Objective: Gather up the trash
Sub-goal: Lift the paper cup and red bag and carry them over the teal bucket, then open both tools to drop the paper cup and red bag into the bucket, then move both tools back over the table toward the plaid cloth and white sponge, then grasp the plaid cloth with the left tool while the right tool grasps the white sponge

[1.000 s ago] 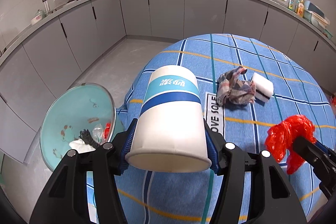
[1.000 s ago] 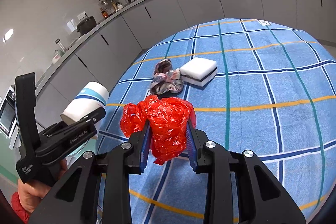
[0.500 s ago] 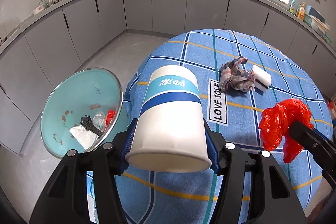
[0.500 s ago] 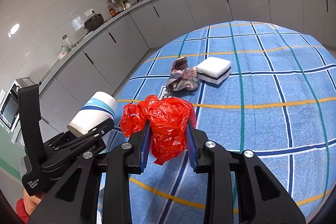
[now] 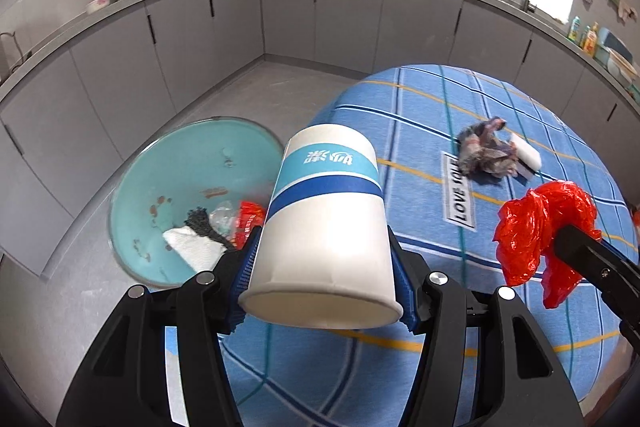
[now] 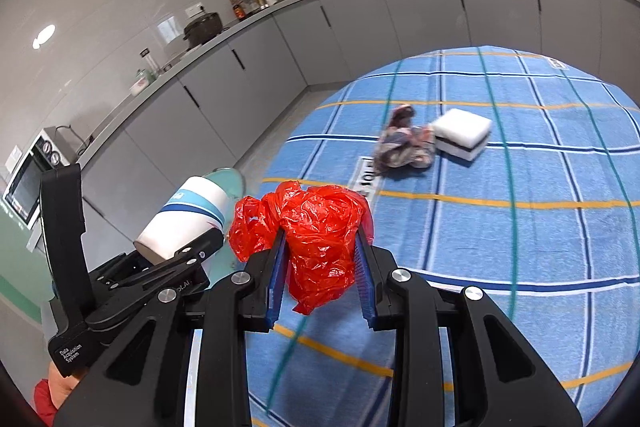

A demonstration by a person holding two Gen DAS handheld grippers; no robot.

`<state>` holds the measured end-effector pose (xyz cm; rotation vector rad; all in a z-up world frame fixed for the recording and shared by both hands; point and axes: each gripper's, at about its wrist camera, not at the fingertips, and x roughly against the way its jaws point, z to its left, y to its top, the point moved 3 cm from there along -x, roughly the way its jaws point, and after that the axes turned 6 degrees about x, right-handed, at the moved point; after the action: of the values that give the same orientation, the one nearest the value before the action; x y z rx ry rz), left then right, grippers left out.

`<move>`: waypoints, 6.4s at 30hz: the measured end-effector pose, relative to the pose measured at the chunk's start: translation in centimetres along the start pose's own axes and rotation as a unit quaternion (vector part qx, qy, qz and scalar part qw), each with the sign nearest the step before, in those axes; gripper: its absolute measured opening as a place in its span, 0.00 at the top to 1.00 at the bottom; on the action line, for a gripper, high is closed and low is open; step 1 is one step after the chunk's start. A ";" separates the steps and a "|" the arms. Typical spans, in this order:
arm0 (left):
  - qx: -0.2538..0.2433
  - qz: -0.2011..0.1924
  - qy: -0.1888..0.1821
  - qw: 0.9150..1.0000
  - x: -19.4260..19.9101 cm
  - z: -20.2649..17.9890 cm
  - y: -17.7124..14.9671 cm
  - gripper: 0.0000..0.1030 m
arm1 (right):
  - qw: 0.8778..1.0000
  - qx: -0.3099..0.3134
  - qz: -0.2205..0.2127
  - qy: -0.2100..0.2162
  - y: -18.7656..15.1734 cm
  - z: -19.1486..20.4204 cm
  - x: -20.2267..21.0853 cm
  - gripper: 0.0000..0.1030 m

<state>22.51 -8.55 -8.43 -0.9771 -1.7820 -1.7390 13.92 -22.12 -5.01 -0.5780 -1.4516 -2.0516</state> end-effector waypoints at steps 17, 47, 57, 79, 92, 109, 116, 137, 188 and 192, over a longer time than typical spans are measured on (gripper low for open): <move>0.050 -0.032 0.050 0.997 1.1 8.4 2.8 0.45 | 0.997 0.055 0.000 0.057 2.3 8.6 -3.4 0.69; 0.081 0.033 0.090 0.992 -7.8 14.4 5.0 0.44 | 0.995 0.059 0.050 0.067 4.0 12.6 -14.1 0.68; 0.087 0.055 0.103 0.989 -9.5 15.3 4.7 0.35 | 0.991 0.048 0.075 0.104 3.6 12.4 -16.4 0.47; 0.070 0.017 0.134 0.988 -6.2 12.8 4.6 0.06 | 0.996 0.060 0.018 0.058 3.3 9.6 -10.5 0.38; 0.051 0.002 0.121 0.991 -3.3 9.2 4.1 0.06 | 0.999 0.046 -0.009 0.026 3.0 6.3 -6.6 0.31; -0.016 0.004 0.061 0.998 -2.0 -0.5 2.4 0.06 | 0.999 -0.010 -0.027 -0.025 1.9 -1.9 -1.8 0.31; -0.015 0.012 0.052 0.998 -2.0 -2.1 1.7 0.06 | 0.999 -0.022 -0.029 -0.033 1.2 -3.6 -0.6 0.31; -0.052 0.029 0.018 0.998 -3.2 -7.1 0.6 0.06 | 0.995 -0.049 -0.025 -0.077 0.3 -9.6 1.0 0.31; -0.115 0.038 -0.104 0.987 -10.5 -18.4 4.2 0.74 | 0.996 -0.025 0.013 -0.083 4.6 -18.2 -3.1 0.23; -0.109 0.036 -0.113 0.987 -9.4 -17.1 4.1 0.78 | 0.997 -0.014 0.028 -0.075 5.1 -17.8 -4.5 0.22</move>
<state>29.03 -27.22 -11.16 -1.3608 -1.6878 -1.8677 20.14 -39.38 -9.98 -0.7905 -1.4744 -2.0239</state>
